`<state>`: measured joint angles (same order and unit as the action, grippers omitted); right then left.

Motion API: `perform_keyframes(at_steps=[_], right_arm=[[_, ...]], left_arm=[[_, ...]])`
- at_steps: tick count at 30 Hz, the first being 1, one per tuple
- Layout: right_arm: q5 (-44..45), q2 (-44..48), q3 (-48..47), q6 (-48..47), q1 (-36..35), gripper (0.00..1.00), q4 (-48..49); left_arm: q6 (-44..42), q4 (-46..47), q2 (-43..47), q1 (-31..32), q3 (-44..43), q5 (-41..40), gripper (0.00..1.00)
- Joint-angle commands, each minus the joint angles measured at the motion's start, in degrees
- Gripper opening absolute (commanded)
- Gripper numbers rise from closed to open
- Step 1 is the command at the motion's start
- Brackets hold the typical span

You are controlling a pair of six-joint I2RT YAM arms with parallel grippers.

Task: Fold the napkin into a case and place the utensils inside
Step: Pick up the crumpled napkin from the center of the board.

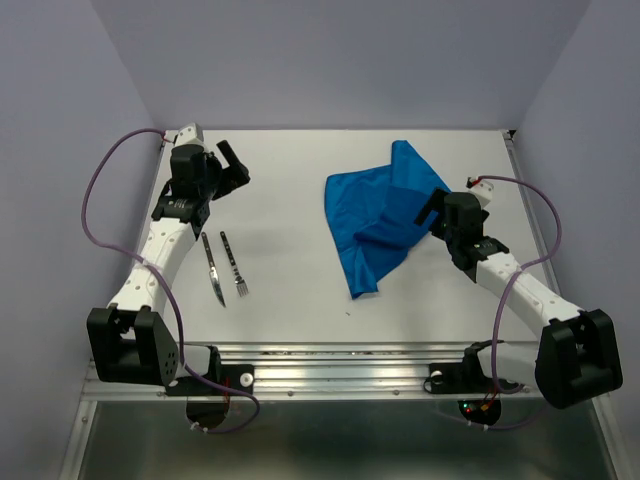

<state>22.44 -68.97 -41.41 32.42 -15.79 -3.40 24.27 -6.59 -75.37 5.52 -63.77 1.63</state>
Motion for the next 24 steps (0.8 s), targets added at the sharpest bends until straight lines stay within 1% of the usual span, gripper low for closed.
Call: perform_keyframes(at_steps=[1,9,14,16,19,20,24], right_arm=[[-0.1,0.9,0.1,0.7,0.2,1.00,2.7],[-1.0,-0.2,-0.5,0.1,0.2,1.00,2.7],[-4.7,-0.6,-0.5,-1.0,0.2,1.00,2.7],[-6.2,-0.6,-0.6,-1.5,0.2,1.00,2.7],[-8.8,-1.5,-1.2,-2.0,0.2,1.00,2.5],[-9.4,-1.9,-1.4,-2.0,0.2,1.00,2.4],[-12.8,-5.3,-3.2,-1.8,0.2,1.00,1.6]], left_arm=[[-1.1,0.8,0.1,-0.2,-2.7,0.8,0.99],[-1.2,0.7,-0.1,-0.2,-2.8,1.4,0.99],[-3.0,0.4,-0.6,0.5,-2.9,3.7,0.99],[-3.5,0.0,-1.2,2.0,-3.1,3.7,0.99],[-3.0,-0.7,-3.1,6.5,-3.3,2.9,0.99],[-2.7,-0.7,-3.5,9.4,-3.1,1.8,0.99],[0.9,-0.1,-5.7,15.4,-0.5,0.7,0.99]])
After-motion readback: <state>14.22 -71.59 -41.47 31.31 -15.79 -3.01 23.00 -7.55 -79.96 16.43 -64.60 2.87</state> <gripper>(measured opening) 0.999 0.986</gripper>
